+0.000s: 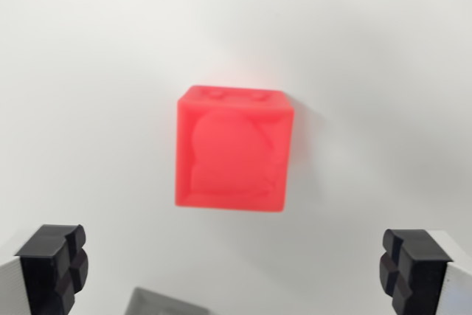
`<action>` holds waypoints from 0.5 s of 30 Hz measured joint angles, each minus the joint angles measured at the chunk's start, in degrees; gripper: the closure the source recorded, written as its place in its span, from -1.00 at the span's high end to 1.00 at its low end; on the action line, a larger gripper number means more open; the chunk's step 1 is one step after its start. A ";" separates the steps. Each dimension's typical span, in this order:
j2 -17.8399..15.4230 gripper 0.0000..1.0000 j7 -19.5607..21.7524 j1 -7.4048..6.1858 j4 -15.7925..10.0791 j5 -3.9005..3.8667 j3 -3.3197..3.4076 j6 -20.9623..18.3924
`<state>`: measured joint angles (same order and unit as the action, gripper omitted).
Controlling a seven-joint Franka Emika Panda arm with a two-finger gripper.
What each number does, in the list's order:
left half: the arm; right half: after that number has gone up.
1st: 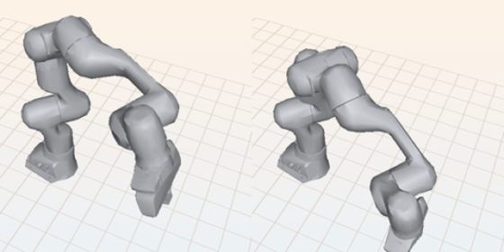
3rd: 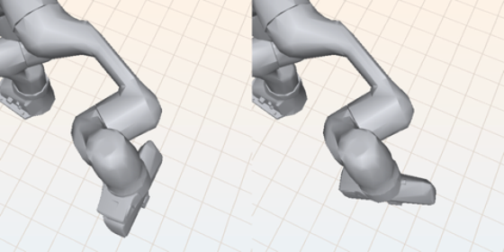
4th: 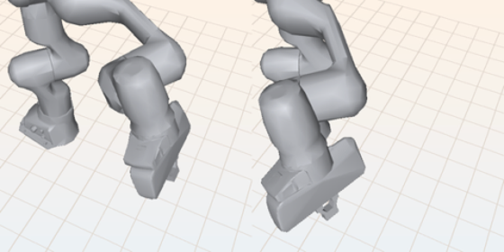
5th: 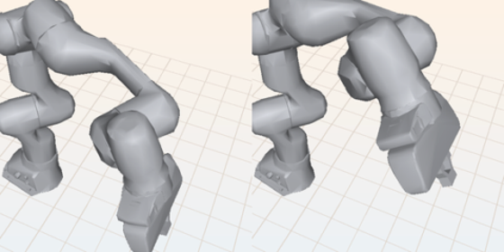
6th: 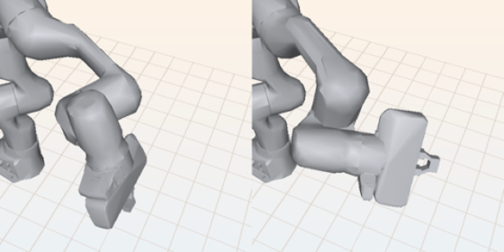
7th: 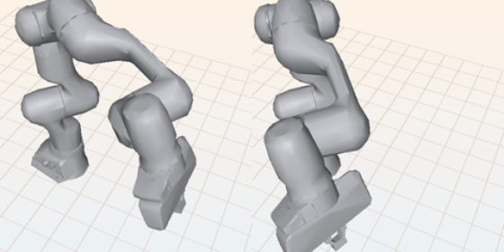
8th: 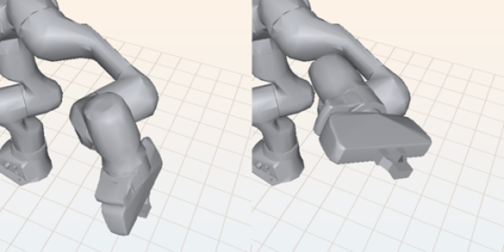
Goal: Destack cube
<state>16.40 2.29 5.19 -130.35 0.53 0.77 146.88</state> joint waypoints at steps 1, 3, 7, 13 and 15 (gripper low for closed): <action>-0.56 1.00 0.01 0.00 0.00 -0.01 0.00 -0.58; -1.67 1.00 0.02 0.00 0.00 -0.03 0.00 -1.69; -3.70 1.00 0.04 0.00 0.09 -0.07 0.01 -3.83; -6.94 1.00 0.07 0.00 0.68 -0.12 0.01 -7.62; -7.69 1.00 0.08 0.00 0.88 -0.13 0.01 -8.53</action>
<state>8.71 2.37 5.19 -129.47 0.40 0.78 138.35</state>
